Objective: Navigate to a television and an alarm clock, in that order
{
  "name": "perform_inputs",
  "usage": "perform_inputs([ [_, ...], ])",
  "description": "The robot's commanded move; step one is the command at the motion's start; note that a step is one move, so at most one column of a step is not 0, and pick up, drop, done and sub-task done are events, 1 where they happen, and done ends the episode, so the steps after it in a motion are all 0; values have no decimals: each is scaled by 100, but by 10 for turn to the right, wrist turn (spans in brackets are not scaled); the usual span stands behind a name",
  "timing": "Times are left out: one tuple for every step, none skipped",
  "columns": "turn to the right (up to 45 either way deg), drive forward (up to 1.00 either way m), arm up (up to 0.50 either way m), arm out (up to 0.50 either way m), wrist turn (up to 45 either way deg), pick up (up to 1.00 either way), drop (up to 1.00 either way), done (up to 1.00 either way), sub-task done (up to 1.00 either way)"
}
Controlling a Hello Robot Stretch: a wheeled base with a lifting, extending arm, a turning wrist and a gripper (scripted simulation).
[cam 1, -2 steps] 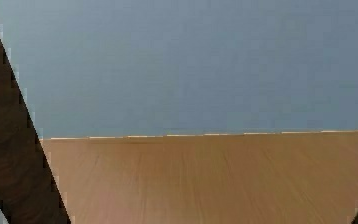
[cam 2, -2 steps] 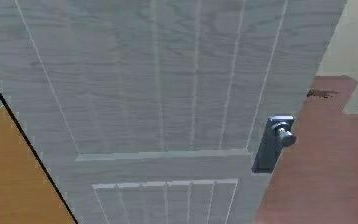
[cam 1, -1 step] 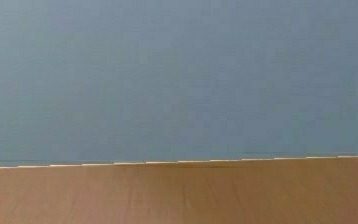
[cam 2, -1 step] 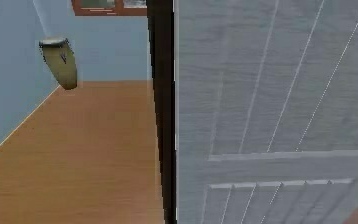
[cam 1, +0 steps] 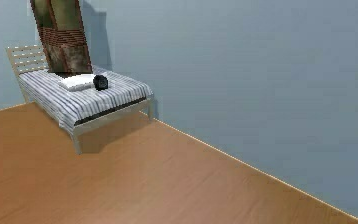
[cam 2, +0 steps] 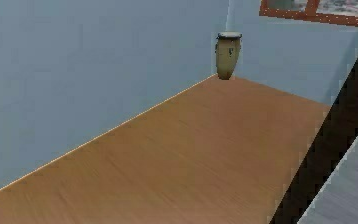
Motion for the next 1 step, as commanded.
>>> perform_inputs([
  [-150, 0, 0, 0, 0, 0, 0, 0, 0],
])
